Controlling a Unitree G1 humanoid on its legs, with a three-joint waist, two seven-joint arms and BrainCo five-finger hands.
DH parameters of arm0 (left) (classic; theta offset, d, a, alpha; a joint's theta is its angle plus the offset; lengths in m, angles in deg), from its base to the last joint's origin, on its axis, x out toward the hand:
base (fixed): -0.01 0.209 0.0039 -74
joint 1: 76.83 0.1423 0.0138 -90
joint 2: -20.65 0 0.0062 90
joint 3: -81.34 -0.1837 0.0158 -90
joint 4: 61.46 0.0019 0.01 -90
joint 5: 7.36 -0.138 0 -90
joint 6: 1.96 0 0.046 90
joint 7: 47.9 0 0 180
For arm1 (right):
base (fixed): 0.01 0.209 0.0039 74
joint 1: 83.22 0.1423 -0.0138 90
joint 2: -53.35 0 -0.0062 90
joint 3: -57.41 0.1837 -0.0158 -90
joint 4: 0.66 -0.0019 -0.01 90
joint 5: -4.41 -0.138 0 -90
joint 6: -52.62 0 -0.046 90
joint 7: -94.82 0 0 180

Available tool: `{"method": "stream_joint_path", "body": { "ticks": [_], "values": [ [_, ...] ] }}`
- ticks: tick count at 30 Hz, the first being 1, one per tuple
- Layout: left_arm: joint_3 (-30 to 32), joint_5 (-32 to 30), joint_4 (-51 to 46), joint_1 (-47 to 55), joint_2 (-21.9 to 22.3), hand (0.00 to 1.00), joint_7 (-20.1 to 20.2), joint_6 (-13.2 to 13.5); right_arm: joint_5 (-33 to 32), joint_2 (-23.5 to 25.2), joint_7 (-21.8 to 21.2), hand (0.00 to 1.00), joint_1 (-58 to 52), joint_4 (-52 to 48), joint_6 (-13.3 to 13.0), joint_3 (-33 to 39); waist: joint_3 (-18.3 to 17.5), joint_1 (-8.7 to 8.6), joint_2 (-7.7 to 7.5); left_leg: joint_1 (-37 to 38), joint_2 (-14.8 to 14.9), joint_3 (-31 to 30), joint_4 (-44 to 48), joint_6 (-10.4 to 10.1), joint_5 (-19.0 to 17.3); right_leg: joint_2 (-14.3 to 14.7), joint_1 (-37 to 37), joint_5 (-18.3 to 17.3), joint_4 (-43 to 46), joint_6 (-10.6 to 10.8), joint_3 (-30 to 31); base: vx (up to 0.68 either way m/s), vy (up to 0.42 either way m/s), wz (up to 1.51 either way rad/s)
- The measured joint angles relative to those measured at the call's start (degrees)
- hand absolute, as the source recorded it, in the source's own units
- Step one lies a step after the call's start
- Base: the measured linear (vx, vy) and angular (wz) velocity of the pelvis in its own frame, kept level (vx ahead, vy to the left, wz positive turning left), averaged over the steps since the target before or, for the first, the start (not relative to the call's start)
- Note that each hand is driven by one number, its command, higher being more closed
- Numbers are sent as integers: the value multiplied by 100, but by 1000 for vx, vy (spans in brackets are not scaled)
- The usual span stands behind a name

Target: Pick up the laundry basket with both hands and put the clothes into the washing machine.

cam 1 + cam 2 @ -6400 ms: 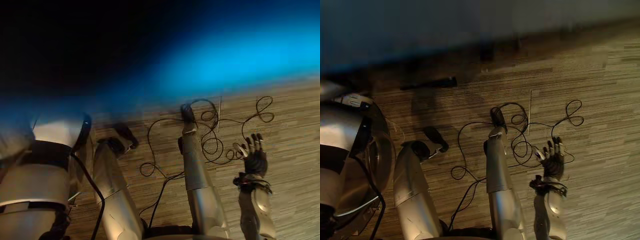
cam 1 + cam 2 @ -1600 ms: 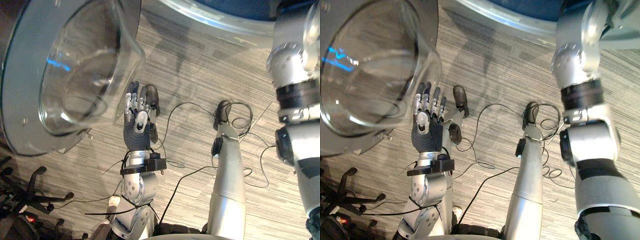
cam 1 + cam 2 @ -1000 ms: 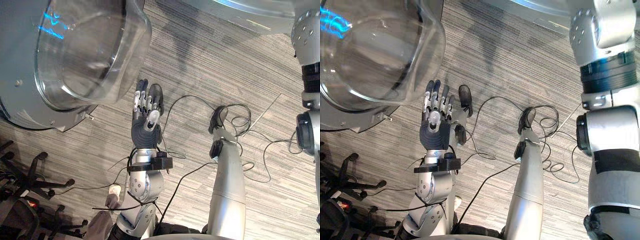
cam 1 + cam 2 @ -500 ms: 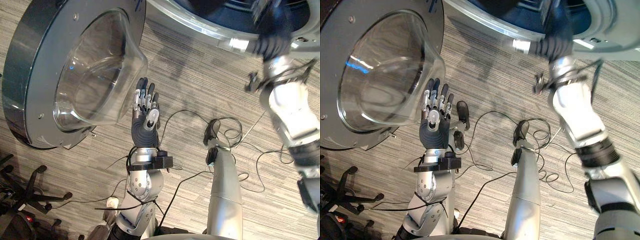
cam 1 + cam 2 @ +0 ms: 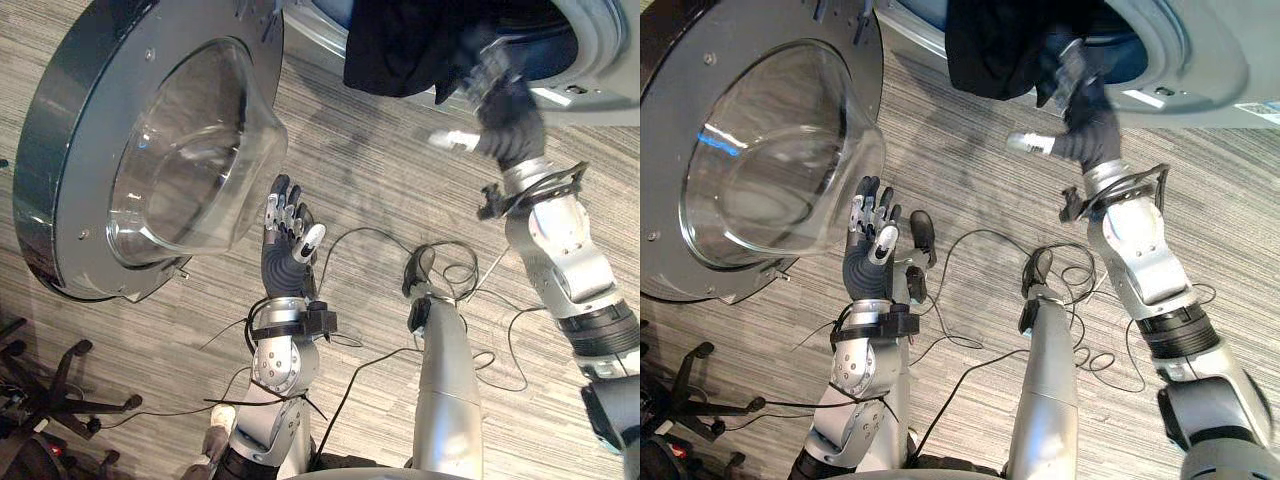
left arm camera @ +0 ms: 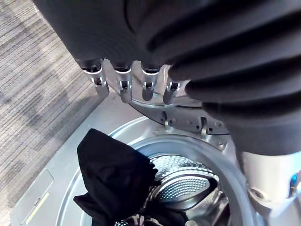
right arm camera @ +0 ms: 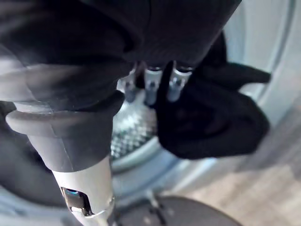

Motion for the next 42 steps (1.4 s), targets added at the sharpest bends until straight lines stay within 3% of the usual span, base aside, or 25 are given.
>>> {"method": "stream_joint_path", "body": {
  "ticks": [7, 12, 17, 19, 20, 21, 22, 23, 24, 25, 27, 29, 31, 32, 33, 34, 35, 39, 40, 41, 42],
  "values": [
    [231, 0, 0, -4, 41, 0, -97, 10, 117, 1153, 397, 0, -533, -3, -45, 433, -20, -19, -39, 600, -28, 2, -280, 0, 0, -9, 693, 4, -266, 6, -143, 70, -12, 17],
    [251, 0, 6, -3, 45, 0, -119, 17, 114, 1391, 392, 0, -675, 97, -35, 463, -22, -28, -43, 886, -17, 10, -426, -1, 0, 10, 905, 213, -278, 158, -150, 47, -18, 9],
    [254, 4, 17, -3, 44, 0, -113, 15, 112, 1745, 426, 0, -554, 616, -32, 547, -22, -60, -44, 1159, -58, 15, -533, -1, 0, -2, 1119, 223, -214, 164, -126, 73, -8, 11],
    [288, 10, 26, -11, 50, 0, -114, 15, 54, 1954, 521, 0, -414, 955, -29, 558, -20, -80, -41, 1322, -21, -17, -606, -18, -10, 4, 857, 458, 463, 105, -87, 114, -54, 2],
    [387, 17, 110, -50, 62, 0, -120, 36, 29, 2172, 515, 0, -265, 1276, -25, 541, -23, -71, -46, 1413, 123, -25, -641, -19, -10, 59, 495, 267, 618, -98, -32, 103, -95, -18],
    [398, 18, 176, -75, 65, 0, -120, 42, -1, 2264, 513, 0, -186, 1350, -25, 531, -36, -64, -76, 1424, 125, -18, -608, -19, -9, 69, 529, 273, 35, -125, -90, 128, -153, -12],
    [380, 53, 253, -85, 32, 0, -126, 51, -92, 2430, 515, 0, -158, 1489, -23, 511, -53, -74, -139, 1358, 103, 5, -351, -75, -45, 62, 631, 686, -617, -227, -145, 83, -122, -30],
    [371, 105, 304, -86, 29, 0, -118, 46, -190, 2638, 515, 0, 14, 1641, -18, 484, -51, -28, -144, 1207, 204, -157, -64, -152, 41, 218, 665, 761, -665, -285, -147, 92, -100, -35],
    [353, 118, 375, -120, 44, 0, -120, 42, -239, 2711, 518, 0, 78, 1673, -19, 469, -53, -2, -143, 1101, 222, -224, 146, -210, 138, 249, 671, 758, -653, -286, -133, 78, -33, -51],
    [320, 119, 485, -129, 40, 0, -112, 34, -381, 2877, 550, 0, 160, 1836, -33, 481, -68, 4, -150, 880, 155, -333, 392, -253, -8, 266, 678, 759, -642, -286, -89, 92, 18, -24],
    [273, 119, 574, -171, 30, 0, -109, 15, -629, 3074, 632, 0, 238, 2105, -103, 705, -67, -26, -155, 1118, -43, -254, -248, -138, -188, 235, 667, 687, -546, -182, -88, 100, 85, 5],
    [371, 120, 670, -292, 47, 0, -120, -12, -908, 3252, 712, 0, 262, 2554, -235, 1132, -70, -122, -164, 1194, -216, -260, -381, -187, -160, 20, 632, 595, -343, -93, -171, 102, 60, 64],
    [565, 122, 692, -272, 40, 0, -152, -13, -1139, 3371, 751, 0, 240, 2924, -275, 1303, -69, -85, -162, 1287, -304, -269, -375, -185, -161, -91, 500, 608, 181, -65, -139, 117, 32, 39],
    [674, 118, 701, -296, 46, 0, -157, 0, -1133, 3447, 740, 0, 246, 3141, -282, 1291, -66, -73, -161, 1341, -303, -281, -340, -182, -166, -110, 196, 444, 625, -79, -25, 96, 1, 20],
    [696, 121, 704, -313, 48, 0, -160, 3, -1132, 3506, 740, 0, 259, 3236, -282, 1257, -65, -45, -163, 1362, -288, -283, -325, -182, -166, -68, 159, 386, 384, -100, 15, 105, -46, 23],
    [667, 119, 755, -339, 61, 0, -156, -8, -1111, 3575, 736, 0, 233, 3404, -268, 1160, -69, -40, -178, 1369, -310, -258, -167, -237, -200, -41, 302, 803, -458, -252, 25, 96, -121, -9],
    [685, 118, 819, -347, 59, 0, -158, -5, -1103, 3636, 727, 0, 270, 3562, -256, 1007, -62, 33, -160, 1329, -210, -329, -2, -281, -231, 93, 370, 781, -482, -323, -5, 116, -131, -20],
    [620, 116, 961, -396, 41, 0, -154, -23, -1054, 3712, 605, 0, 160, 3718, -243, 804, -61, -6, -162, 985, -76, -434, 796, -261, -64, 304, 419, 788, -460, -340, 54, 119, -39, -44],
    [603, 112, 1042, -490, 37, 0, -146, -14, -1047, 3685, 596, 0, 188, 3812, -240, 798, -60, -20, -165, 743, -128, -522, 1001, -244, -288, 298, 427, 785, -437, -341, 58, 87, 124, -13],
    [597, 113, 1271, -743, 62, 0, -142, -29, -964, 3675, 568, 0, 84, 3805, -244, 787, -58, -71, -166, 820, -293, -378, -372, -38, -226, 197, 422, 705, -296, -236, 61, 62, 194, 4],
    [587, 109, 1343, -842, 22, 0, -138, -30, -917, 3717, 576, 0, -18, 3808, -244, 804, -23, -77, -243, 1000, -353, -326, -682, -164, -47, 111, 400, 490, -43, -155, 66, 58, 186, 42]
  ]
}}
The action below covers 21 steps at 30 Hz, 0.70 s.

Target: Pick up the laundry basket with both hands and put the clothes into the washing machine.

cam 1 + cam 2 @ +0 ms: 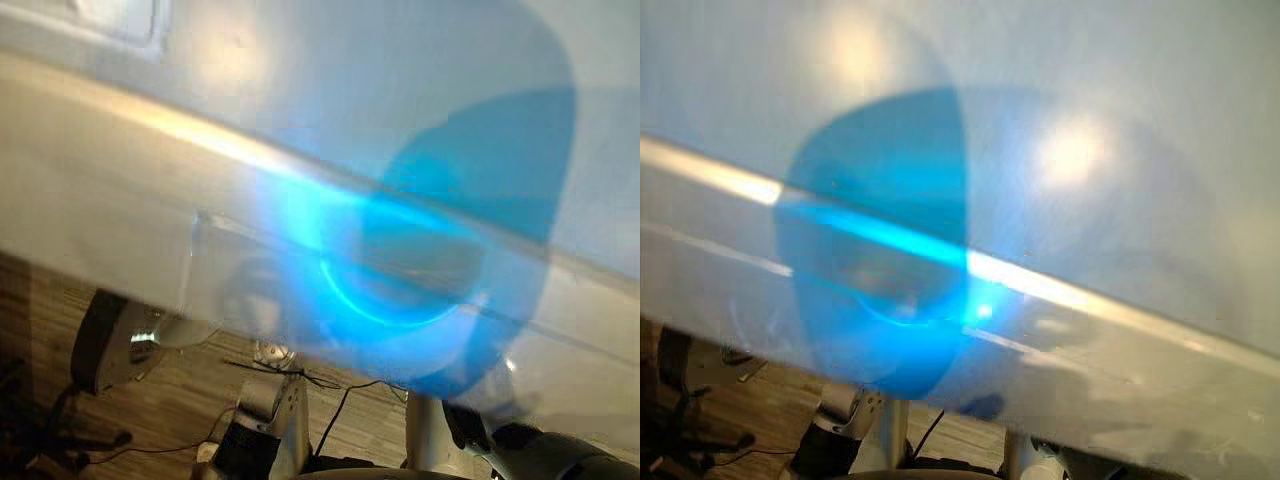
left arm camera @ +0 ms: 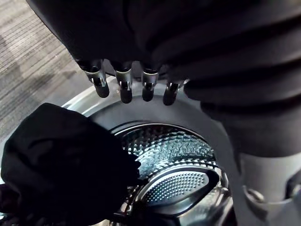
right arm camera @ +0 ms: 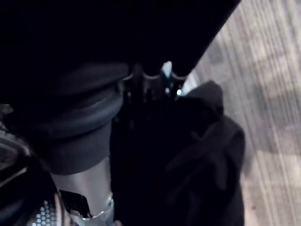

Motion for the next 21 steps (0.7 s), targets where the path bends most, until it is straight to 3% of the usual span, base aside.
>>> {"method": "stream_joint_path", "body": {
  "ticks": [3, 7, 12, 14, 16, 21],
  "values": [
    [101, 5, 177, 34, 62, 0, -99, -30, 88, 45, 5, 0, -270, 28, 33, 3, 10, -17, -73, -9, -129, 102, 777, 78, 11, -231, -104, -136, 986, 70, 111, 122, 79, 37],
    [116, 6, 225, 163, 62, 0, -124, -35, 104, 128, -1, 0, -407, -84, 45, -117, 9, 89, -74, -209, -24, -28, 1729, 134, -119, -99, -37, -370, 1344, 119, 240, 94, -42, -8],
    [268, 11, 389, 263, 65, 0, -132, -187, 314, 38, 43, 0, -1140, -684, 37, -103, 10, 35, -73, -150, -29, -309, 2580, 141, -123, -12, -4, -458, 2370, 141, 275, 47, -73, 1],
    [264, 28, 686, 272, 58, 0, -96, -362, 359, 160, 42, 0, -1485, -714, 53, -163, 10, 2, -73, 268, -33, -351, 2821, 140, -123, -5, 426, -556, 2680, 146, 269, 44, -92, 14],
    [264, 59, 722, 388, 52, 0, -44, -365, 359, 281, 21, 0, -1730, -725, 54, -257, 9, -23, -73, 730, -23, -423, 2794, 139, -124, 15, 897, -556, 2649, 146, 252, 51, -74, 3],
    [311, 254, 788, 537, 59, 0, 79, -431, 357, 410, -236, 0, -2317, -503, 446, -520, -128, 1, -12, 1962, 94, -408, 2272, 4, -206, 120, 2234, -564, 2027, 135, 58, 26, -21, 10]
  ]
}}
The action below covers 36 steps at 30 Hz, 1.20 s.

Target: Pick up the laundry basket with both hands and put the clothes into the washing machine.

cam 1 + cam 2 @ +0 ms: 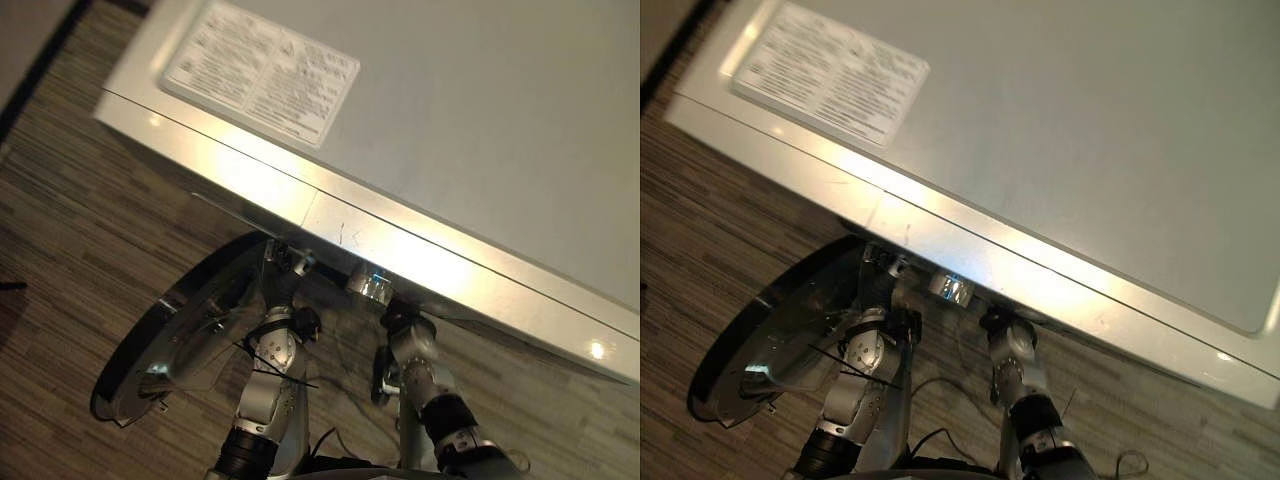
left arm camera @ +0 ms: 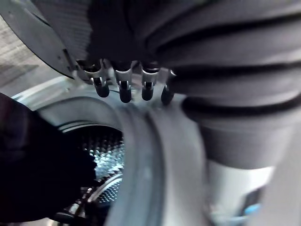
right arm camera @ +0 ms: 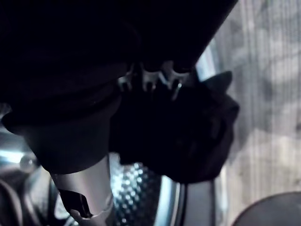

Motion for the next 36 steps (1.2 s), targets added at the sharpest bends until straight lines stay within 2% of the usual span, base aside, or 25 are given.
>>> {"method": "stream_joint_path", "body": {
  "ticks": [3, 5, 7, 9, 11, 12, 14, 18, 20, 22, 23, 24, 25, 26, 28, 29, 30, 32, 33, 36],
  "values": [
    [-101, 170, 67, 207, 17, 0, 346, -185, 70, -39, -120, 0, -278, 85, 122, -127, -136, -40, -14, 591, 68, 169, -602, -159, -99, -1, 635, -61, -662, -112, -70, 0, 29, 15],
    [-173, 188, 67, 363, -22, 0, 445, -251, 237, -54, -250, 0, -463, 84, 124, -210, -174, -50, -81, 1018, 62, 386, -1042, -156, -98, -19, 963, -60, -1020, -113, 20, -44, 35, -9],
    [-210, 180, -6, 495, -27, 0, 502, -156, 276, -63, -358, 0, -710, 81, 123, -269, -381, -53, -136, 1323, 59, 592, -1523, -155, -97, -47, 1163, -60, -1370, -114, 75, -69, 29, -4],
    [-207, 177, -129, 618, -58, 0, 567, -34, 400, -60, -435, 0, -1010, 81, 123, -330, -744, -54, -187, 1559, 62, 744, -2168, -156, -98, -41, 1330, -60, -1873, -116, 53, -79, -3, 11],
    [-233, 153, -161, 779, -163, 0, 747, 114, 448, -55, -471, 0, -1285, 82, 61, -319, -1052, -72, -314, 1894, 50, 931, -2921, -189, 114, -37, 1691, -65, -2678, -250, 55, -141, -51, 2],
    [-245, 149, -160, 798, -171, 0, 774, 113, 448, -54, -473, 0, -1339, 81, 45, -309, -1103, -85, -329, 1982, 48, 931, -3052, -205, 153, -23, 1763, 4, -2794, -278, 47, -198, -52, -6],
    [-311, 81, -160, 870, -170, 0, 967, 162, 454, -63, -476, 0, -1702, 82, 0, -268, -1473, -125, -484, 2198, -12, 925, -3544, -284, 344, -31, 1869, 96, -3053, -323, -24, -124, -52, 13],
    [-362, -27, -169, 876, -181, 0, 1193, 227, 509, -61, -466, 0, -1881, 114, -2, -135, -1708, -272, -609, 2231, 146, 942, -3581, -315, 371, -49, 1926, 217, -3118, -481, -140, -56, -76, 15],
    [-509, -28, -147, 877, -209, 0, 1193, 228, 592, -57, -453, 0, -1895, 236, -6, -7, -1780, -314, -560, 2047, 371, 855, -2785, -140, 266, -53, 1943, 288, -3129, -502, -164, -1, 44, -4],
    [-559, -27, 37, 876, -219, 0, 1207, 239, 625, -52, -446, 0, -1884, 525, -9, 154, -1922, -418, -535, 2071, 629, 670, -2593, -115, 242, -118, 1934, 399, -3325, -404, -156, 40, 208, 9],
    [-580, -26, 294, 871, -206, 0, 1282, 247, 621, -86, -444, 0, -1876, 758, -6, 257, -2092, -541, -351, 2316, 648, 410, -3021, -182, 317, -168, 1929, 523, -3544, -230, -114, 53, 349, 8],
    [-582, -25, 391, 865, -176, 0, 1310, 244, 621, -100, -445, 0, -1858, 836, -5, 277, -2125, -557, -304, 2444, 607, 278, -3300, -439, 213, -207, 1915, 572, -3626, -147, -93, 64, 360, 2],
    [-610, -23, 500, 847, -163, 0, 1321, 242, 621, -99, -445, 0, -1769, 1004, 2, 301, -2172, -617, -227, 2573, 529, 284, -3563, -666, 67, -267, 1911, 693, -3788, -21, -16, 30, 313, -10],
    [-609, -15, 616, 803, -265, 0, 1318, 228, 619, -84, -442, 0, -1633, 1242, 18, 315, -2162, -687, -304, 2570, 373, 398, -3670, -699, 32, -354, 1950, 964, -4133, 66, 105, 17, 345, -23],
    [-645, -7, 630, 804, -495, 0, 1325, 221, 619, -77, -452, 0, -1498, 1447, 27, 362, -2147, -684, -365, 2546, 226, 542, -3682, -684, 40, -462, 2161, 1637, -4862, 151, 294, -13, 309, -28],
    [-651, 20, 629, 800, -598, 0, 1339, 225, 593, -71, -436, 0, -1416, 1519, 21, 514, -2149, -682, -375, 2536, 158, 630, -3689, -659, 54, -528, 2254, 2030, -5231, 137, 350, -61, 265, -23],
    [-650, 46, 629, 789, -626, 0, 1361, 231, 553, -69, -430, 0, -1368, 1534, 14, 593, -2147, -674, -375, 2526, 137, 675, -3695, -651, 51, -550, 2260, 2191, -5346, 130, 382, -82, 238, -32],
    [-662, 122, 629, 708, -719, 0, 1449, 248, 421, -51, -388, 0, -1178, 1567, 1, 744, -2150, -664, -401, 2346, 131, 890, -3725, -432, 33, -550, 2059, 2757, -5639, 82, 516, -119, 165, -41],
    [-671, 149, 629, 678, -747, 0, 1451, 260, 397, -51, -365, 0, -1139, 1552, 0, 750, -2146, -647, -424, 2290, 132, 953, -3726, -406, 39, -548, 1975, 2885, -5684, 48, 569, -160, 159, -49],
    [-652, 174, 629, 615, -826, 0, 1453, 270, 385, -50, -327, 0, -1154, 1343, 6, 870, -2138, -585, -449, 2132, 182, 1270, -3740, -256, -21, -502, 1601, 3503, -5859, -255, 541, -167, 117, -60]
  ]
}}
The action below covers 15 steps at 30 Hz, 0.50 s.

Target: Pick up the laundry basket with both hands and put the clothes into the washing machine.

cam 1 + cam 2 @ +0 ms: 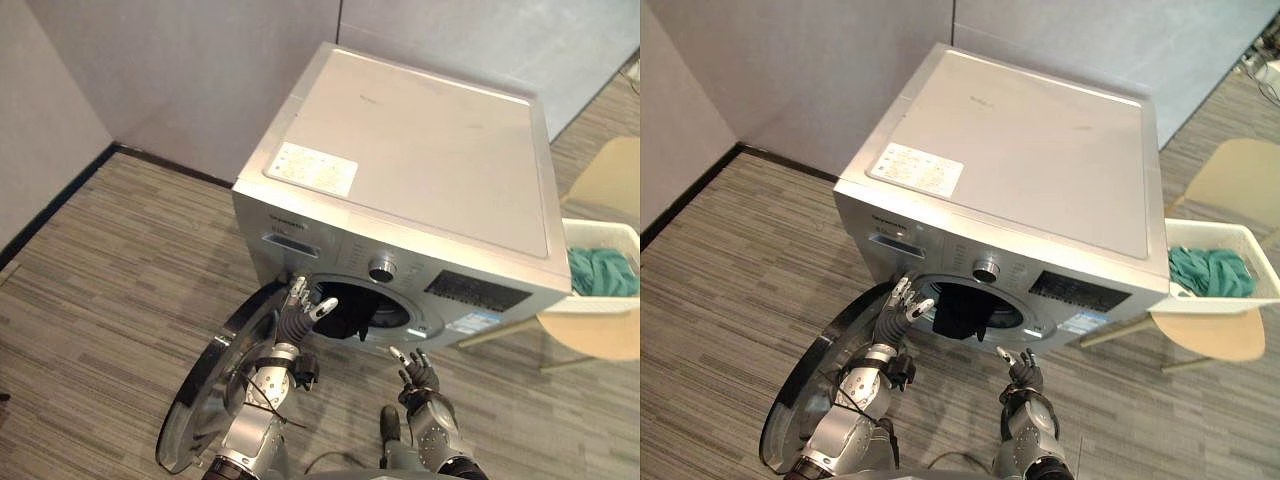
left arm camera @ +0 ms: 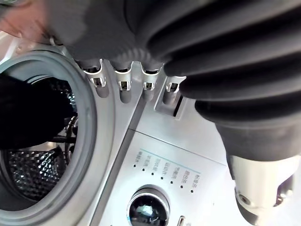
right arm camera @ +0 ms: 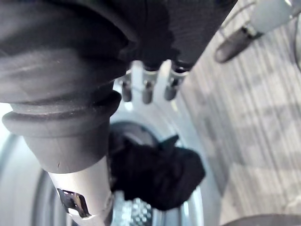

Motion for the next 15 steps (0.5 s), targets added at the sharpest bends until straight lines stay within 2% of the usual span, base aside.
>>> {"method": "stream_joint_path", "body": {
  "ticks": [2, 3, 4, 5, 6, 9, 11, 12, 13, 15],
  "values": [
    [64, -24, -7, 15, 22, 0, 0, 5, 2, -14, 4, 0, -130, -175, 8, 60, 31, 75, 49, 118, 146, 209, -87, 66, -3, 149, -57, 245, 35, -259, -155, -97, 56, -62],
    [130, -33, -9, 38, 38, 0, 1, 9, 2, -17, 3, 0, -151, -190, 12, 58, 79, 75, 136, 178, 241, 260, -136, 96, 18, 217, -100, 62, 244, -258, -234, -113, 3, -41],
    [225, -46, -10, 88, 51, 0, -4, 12, 4, -16, 2, 0, -181, -198, 28, 52, 96, 31, 162, 321, 361, 306, -288, 74, 96, 315, -251, -616, 1146, -292, -340, -39, -46, -4],
    [242, -75, -17, 128, 49, 0, -2, 12, 16, -16, -1, 0, -216, -215, 27, 62, 99, 38, 110, 520, 359, 294, -492, 12, 200, 403, -285, -1088, 1749, -200, -419, 24, -77, -2],
    [257, -163, -30, 219, 60, 0, 31, 20, 54, -8, -20, 0, -296, -224, 22, 59, 74, 58, 20, 654, 284, 245, -677, -104, 271, 434, -278, -1197, 1931, -168, -490, 32, -75, -2],
    [265, -214, -35, 331, 85, 0, 126, 19, 80, -17, -132, 0, -301, -267, 15, 51, -17, 63, -8, 681, 340, -27, -1131, -192, 364, 670, -218, -1188, 1526, -140, -420, 41, -110, -3],
    [284, -261, -31, 353, 120, 0, 145, -6, 129, -20, -137, 0, -306, -265, 16, 64, -16, 40, -22, 678, 303, -219, -1401, -293, 533, 745, -196, -1350, 1352, 75, -247, 107, -163, 6],
    [359, -322, -30, 360, 198, 0, 208, -4, 173, -28, -135, 0, -330, -236, 16, 71, -18, 51, -17, 683, 295, -441, -1562, -284, 674, 827, -136, -1362, 1129, 85, -176, 136, -140, 4],
    [439, -371, 1, 331, 208, 0, 231, -2, 192, -26, -131, 0, -322, -198, 16, 69, -22, 55, -38, 671, 298, -533, -1668, -385, 866, 828, -32, -1389, 831, 42, -189, 128, -107, 5],
    [451, -422, 186, 267, 234, 0, 237, -4, 191, -40, -130, 0, -318, -192, 13, 64, -23, 23, -42, 701, 257, -532, -1835, -420, 1020, 838, 74, -1422, 551, -9, -227, 97, -108, 8]
  ]
}}
